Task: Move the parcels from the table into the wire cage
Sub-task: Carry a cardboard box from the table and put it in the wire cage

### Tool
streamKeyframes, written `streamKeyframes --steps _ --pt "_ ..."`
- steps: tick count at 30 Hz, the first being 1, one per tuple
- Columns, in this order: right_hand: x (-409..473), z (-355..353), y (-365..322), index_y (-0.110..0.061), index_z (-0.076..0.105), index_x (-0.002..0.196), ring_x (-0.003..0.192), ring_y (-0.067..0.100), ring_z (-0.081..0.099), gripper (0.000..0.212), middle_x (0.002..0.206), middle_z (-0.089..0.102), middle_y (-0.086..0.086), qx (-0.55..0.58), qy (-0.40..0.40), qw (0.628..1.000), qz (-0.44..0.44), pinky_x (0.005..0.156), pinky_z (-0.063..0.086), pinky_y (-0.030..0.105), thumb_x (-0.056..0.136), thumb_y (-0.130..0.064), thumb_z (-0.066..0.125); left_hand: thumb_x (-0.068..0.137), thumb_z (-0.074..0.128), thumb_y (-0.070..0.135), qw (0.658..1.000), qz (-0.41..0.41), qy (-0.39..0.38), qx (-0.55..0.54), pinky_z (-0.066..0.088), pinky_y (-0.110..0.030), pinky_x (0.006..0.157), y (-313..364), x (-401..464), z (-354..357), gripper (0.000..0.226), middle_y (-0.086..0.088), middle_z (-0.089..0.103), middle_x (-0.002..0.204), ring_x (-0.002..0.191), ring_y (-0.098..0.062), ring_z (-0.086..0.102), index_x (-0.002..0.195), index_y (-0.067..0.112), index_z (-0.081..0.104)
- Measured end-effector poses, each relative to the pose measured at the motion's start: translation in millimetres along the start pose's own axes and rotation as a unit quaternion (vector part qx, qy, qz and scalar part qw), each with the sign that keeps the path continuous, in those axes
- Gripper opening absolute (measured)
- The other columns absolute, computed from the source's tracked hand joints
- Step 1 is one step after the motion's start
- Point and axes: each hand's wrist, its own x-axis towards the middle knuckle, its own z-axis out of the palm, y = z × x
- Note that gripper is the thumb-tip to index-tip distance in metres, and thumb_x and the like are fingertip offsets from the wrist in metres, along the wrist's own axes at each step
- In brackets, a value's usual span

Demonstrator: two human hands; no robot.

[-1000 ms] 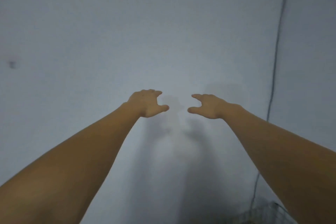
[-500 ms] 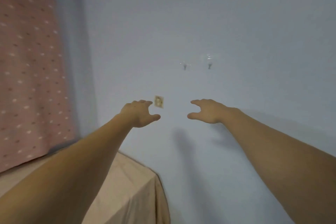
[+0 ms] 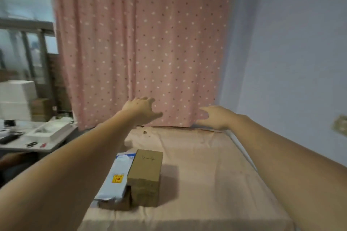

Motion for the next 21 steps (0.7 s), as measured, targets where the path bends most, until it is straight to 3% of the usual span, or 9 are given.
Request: streamKeyframes --steps 3,9,13,21 --pt "59.3 18.8 -56.0 -0.022 0.031 0.164 0.153 0.028 0.034 0.087 0.169 0.032 0.008 0.002 0.001 0.999 -0.045 0.122 0.031 0.039 0.093 -0.063 0.062 0.093 0.049 0.075 0.998 -0.064 0.013 0.012 0.038 -0.05 0.115 -72.0 1.2 -4.1 0.084 -0.006 0.041 0.163 0.144 -0.031 0.046 0.16 0.028 0.033" --pt "146.5 61.0 -114.7 -0.024 0.032 0.163 0.152 0.03 0.036 0.088 0.169 0.033 0.007 0.036 -0.006 0.998 -0.057 0.123 0.032 0.047 0.092 -0.068 0.06 0.09 0.05 0.077 0.994 -0.109 -0.015 0.006 0.041 -0.052 0.115 -163.7 33.1 22.8 0.087 -0.004 0.039 0.164 0.144 -0.031 0.045 0.16 0.028 0.034" --pt "183.0 105.4 -108.2 -0.026 0.031 0.163 0.152 0.03 0.035 0.093 0.169 0.031 0.004 0.063 -0.046 0.997 -0.027 0.122 0.033 0.05 0.088 -0.075 0.055 0.086 0.045 0.08 0.993 -0.103 -0.058 -0.013 0.044 -0.055 0.111 -189.3 72.2 74.3 0.087 -0.004 0.046 0.159 0.138 -0.031 0.05 0.156 0.029 0.038" --pt "238.2 231.3 -46.4 -0.017 0.028 0.164 0.154 0.028 0.033 0.08 0.17 0.03 0.006 0.096 -0.144 0.982 0.07 0.124 0.029 0.04 0.1 -0.06 0.052 0.098 0.052 0.061 0.969 -0.11 -0.195 -0.101 0.044 -0.044 0.112 -194.3 138.1 223.0 0.081 -0.01 0.047 0.158 0.14 -0.033 0.05 0.162 0.017 0.028"
